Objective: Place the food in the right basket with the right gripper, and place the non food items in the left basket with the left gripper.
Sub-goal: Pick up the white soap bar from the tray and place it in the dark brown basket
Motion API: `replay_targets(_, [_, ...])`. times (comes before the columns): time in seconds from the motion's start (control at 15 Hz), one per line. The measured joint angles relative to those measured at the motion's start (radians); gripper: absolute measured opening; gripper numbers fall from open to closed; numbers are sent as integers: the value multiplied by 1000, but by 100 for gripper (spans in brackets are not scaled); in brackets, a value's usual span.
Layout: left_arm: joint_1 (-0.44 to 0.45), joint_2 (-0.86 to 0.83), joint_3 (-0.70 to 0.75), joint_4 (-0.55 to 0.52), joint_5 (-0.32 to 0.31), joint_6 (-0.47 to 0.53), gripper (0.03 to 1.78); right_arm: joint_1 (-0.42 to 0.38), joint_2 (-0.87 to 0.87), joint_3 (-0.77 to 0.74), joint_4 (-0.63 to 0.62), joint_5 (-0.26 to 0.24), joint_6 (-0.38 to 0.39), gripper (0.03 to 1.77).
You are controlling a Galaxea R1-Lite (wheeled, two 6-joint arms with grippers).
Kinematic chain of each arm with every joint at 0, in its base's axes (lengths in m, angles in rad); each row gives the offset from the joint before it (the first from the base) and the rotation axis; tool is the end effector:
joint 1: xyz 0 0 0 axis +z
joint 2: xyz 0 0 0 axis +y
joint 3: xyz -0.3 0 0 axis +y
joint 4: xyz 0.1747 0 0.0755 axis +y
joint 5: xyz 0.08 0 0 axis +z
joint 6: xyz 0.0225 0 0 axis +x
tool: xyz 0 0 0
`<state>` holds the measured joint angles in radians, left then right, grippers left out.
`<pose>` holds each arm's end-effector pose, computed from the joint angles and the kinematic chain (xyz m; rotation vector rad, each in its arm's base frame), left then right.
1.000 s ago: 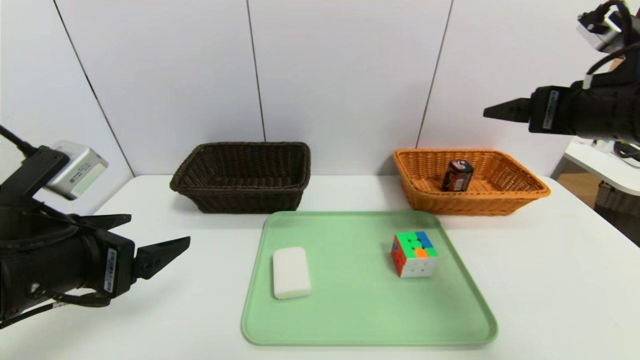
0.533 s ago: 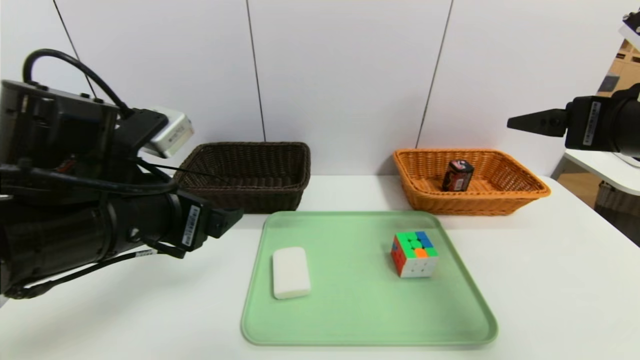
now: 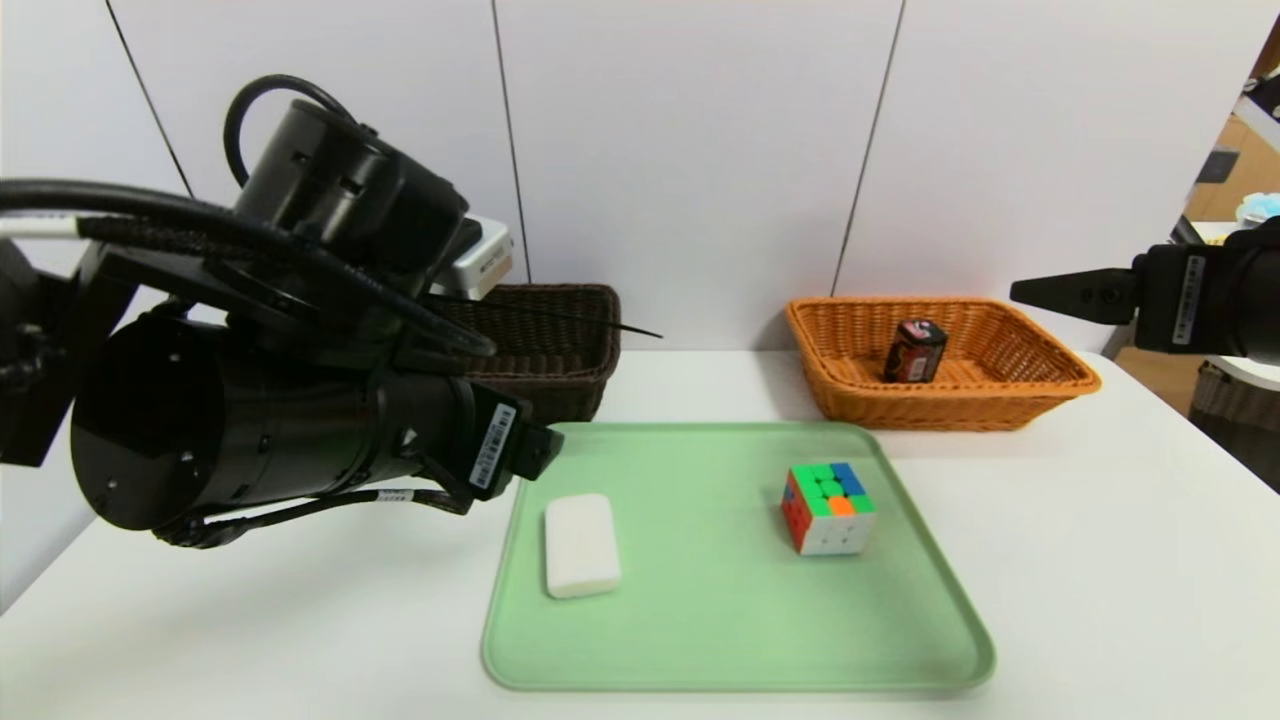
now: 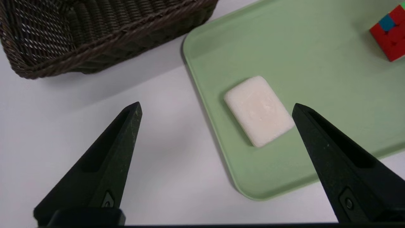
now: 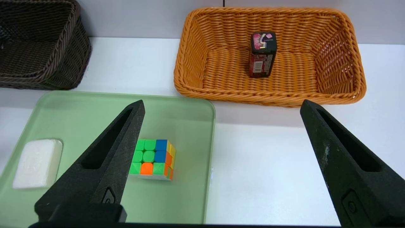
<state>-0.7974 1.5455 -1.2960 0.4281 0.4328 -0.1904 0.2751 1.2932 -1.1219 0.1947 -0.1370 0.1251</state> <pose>0.1874 -0.1784 0.2670 0.2096 0.5844 -0.2946 0.1917 0.0509 0.2965 0.0486 0.3663 0.1139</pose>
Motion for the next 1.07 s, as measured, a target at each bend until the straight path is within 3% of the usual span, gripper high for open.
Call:
replay_targets(0.13, [-50, 58, -119, 166, -10, -144, 169, 0, -14, 24, 0, 0, 1, 169])
replay_targets(0.27, [-102, 111, -173, 261, -18, -265, 169, 0, -30, 46, 1, -2, 1, 169])
replay_targets(0.53, [-130, 196, -195, 282, -14, -417, 169, 1, -53, 78, 0, -2, 1, 169])
replay_targets(0.87, [-131, 282, -317, 435, -14, -585, 169, 5, -75, 106, 1, 0, 1, 169])
replay_targets(1.07, [-125, 331, -364, 457, -18, -656, 169, 8, -87, 113, 1, 1, 0, 169])
